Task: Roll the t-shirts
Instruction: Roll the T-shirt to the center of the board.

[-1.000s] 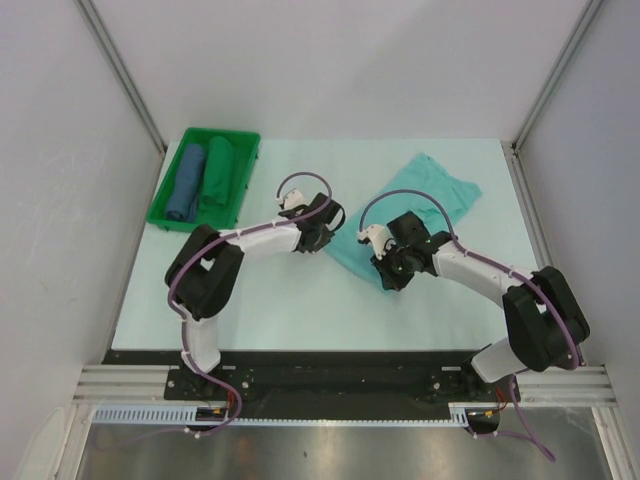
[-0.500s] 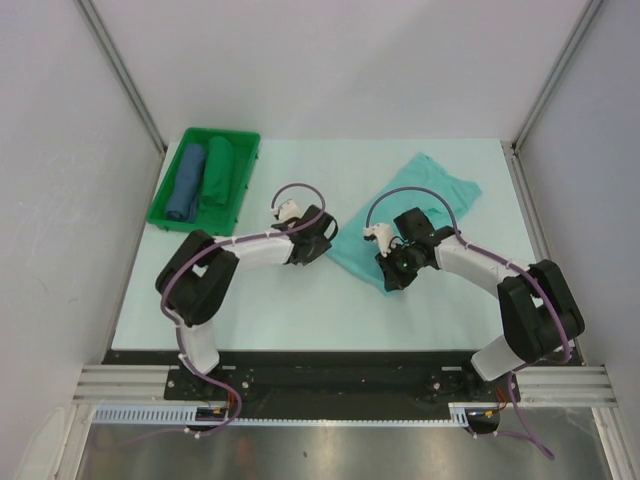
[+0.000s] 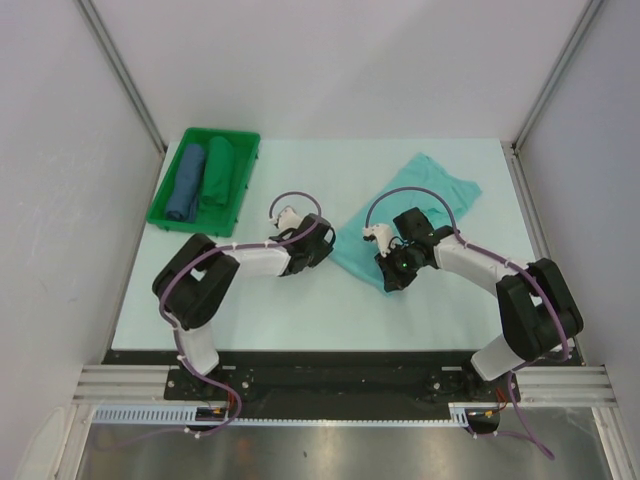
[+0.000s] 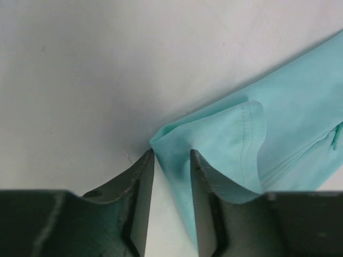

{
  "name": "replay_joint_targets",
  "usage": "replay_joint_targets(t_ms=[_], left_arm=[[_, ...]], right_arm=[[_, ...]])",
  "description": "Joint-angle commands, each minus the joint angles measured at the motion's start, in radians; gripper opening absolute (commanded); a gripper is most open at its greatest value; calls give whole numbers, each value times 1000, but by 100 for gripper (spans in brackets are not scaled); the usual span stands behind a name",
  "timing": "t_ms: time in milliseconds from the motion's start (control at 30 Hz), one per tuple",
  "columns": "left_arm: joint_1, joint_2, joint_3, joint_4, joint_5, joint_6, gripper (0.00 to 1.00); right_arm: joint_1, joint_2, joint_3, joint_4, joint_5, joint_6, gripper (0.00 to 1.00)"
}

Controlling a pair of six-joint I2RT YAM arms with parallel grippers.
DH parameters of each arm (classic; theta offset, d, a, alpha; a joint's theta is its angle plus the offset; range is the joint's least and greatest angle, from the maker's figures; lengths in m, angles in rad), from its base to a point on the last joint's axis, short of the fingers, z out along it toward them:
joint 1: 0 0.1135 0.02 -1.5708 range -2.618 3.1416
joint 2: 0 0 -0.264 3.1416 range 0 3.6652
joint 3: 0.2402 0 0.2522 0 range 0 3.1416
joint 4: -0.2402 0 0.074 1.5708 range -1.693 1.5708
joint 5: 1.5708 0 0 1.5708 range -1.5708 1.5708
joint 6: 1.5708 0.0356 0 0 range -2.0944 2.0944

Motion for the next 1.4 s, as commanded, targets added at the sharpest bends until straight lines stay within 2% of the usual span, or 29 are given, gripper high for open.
replay_joint_targets(t_ms=[0, 67, 133, 167, 267, 500, 867, 1100, 1200, 1367], left_arm=[[-21, 26, 34, -24, -13, -46, 33], [-26, 20, 47, -50, -30, -48, 21], [-26, 18, 73, -85, -41, -32, 17], [-26, 18, 112, -141, -50, -23, 10], [-26, 38, 213, -268, -66, 12, 4], [-32, 156, 448, -505, -72, 75, 2], [-36, 279, 666, -645, -83, 78, 4], [-46, 281, 673, -633, -92, 77, 3], [-49, 255, 629, -617, -98, 69, 1], [-53, 184, 467, -564, -98, 31, 1]], right_arm=[[-7, -8, 38, -17, -15, 5, 0], [-8, -11, 38, -20, -15, 2, 0], [-8, -12, 38, -27, -17, -2, 0], [-7, -15, 38, -30, -17, -4, 0], [-18, -20, 38, -41, -31, -13, 0], [-47, -22, 38, -50, -77, -27, 0], [-191, 84, 80, -86, -245, -59, 0], [-260, 152, 94, -101, -291, -77, 0], [-268, 144, 94, -110, -301, -84, 0], [-237, 104, 94, -130, -291, -96, 0]])
